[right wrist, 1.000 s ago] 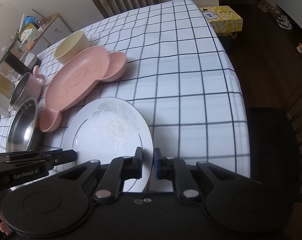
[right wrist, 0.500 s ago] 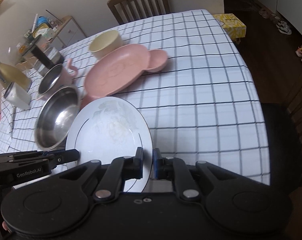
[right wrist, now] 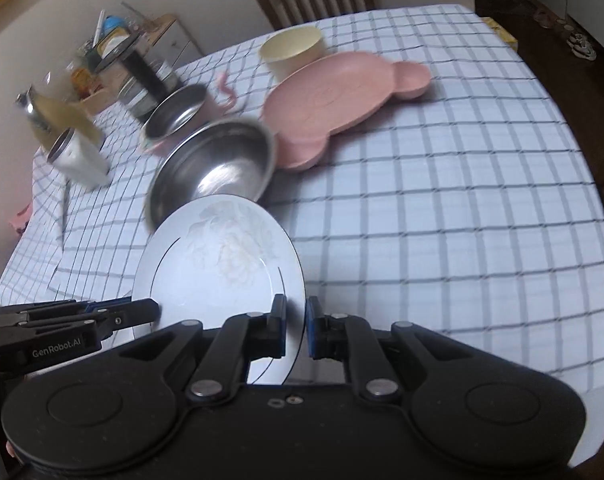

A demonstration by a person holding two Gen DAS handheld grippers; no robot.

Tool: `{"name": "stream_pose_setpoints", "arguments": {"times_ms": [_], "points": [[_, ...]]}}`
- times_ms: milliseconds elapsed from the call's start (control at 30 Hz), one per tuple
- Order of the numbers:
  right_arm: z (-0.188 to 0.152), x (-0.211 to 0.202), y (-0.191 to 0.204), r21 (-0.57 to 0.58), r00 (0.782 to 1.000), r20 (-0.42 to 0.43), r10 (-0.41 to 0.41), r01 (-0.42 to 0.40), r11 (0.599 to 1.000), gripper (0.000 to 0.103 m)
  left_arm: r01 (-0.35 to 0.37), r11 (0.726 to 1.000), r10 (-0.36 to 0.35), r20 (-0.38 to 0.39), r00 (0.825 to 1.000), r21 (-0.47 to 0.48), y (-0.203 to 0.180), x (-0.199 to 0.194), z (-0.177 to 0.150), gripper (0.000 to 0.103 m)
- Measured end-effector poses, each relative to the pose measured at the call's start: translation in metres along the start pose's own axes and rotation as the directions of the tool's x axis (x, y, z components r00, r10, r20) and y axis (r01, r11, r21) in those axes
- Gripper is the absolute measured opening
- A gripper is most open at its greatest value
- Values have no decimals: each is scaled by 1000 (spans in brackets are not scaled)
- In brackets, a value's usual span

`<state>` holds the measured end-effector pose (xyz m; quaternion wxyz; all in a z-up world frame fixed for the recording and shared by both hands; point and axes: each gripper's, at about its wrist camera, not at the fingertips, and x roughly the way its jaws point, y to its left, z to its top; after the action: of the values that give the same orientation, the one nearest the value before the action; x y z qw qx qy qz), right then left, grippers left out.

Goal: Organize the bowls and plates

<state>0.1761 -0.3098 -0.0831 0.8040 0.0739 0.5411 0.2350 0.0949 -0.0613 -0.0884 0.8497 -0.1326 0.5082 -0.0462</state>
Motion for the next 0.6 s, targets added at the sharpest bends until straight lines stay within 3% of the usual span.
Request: {"name": "stream_pose_setpoints", "arguments": {"times_ms": [333, 600], "points": [[-26, 27, 61, -14, 998, -56, 2, -3, 1000, 10, -26, 1000, 25, -42, 999, -4, 62, -18, -37, 16], [-49, 54, 80, 10, 994, -105, -7, 8, 1000, 11, -37, 999, 38, -82, 996, 9, 88, -4, -56, 16]]}}
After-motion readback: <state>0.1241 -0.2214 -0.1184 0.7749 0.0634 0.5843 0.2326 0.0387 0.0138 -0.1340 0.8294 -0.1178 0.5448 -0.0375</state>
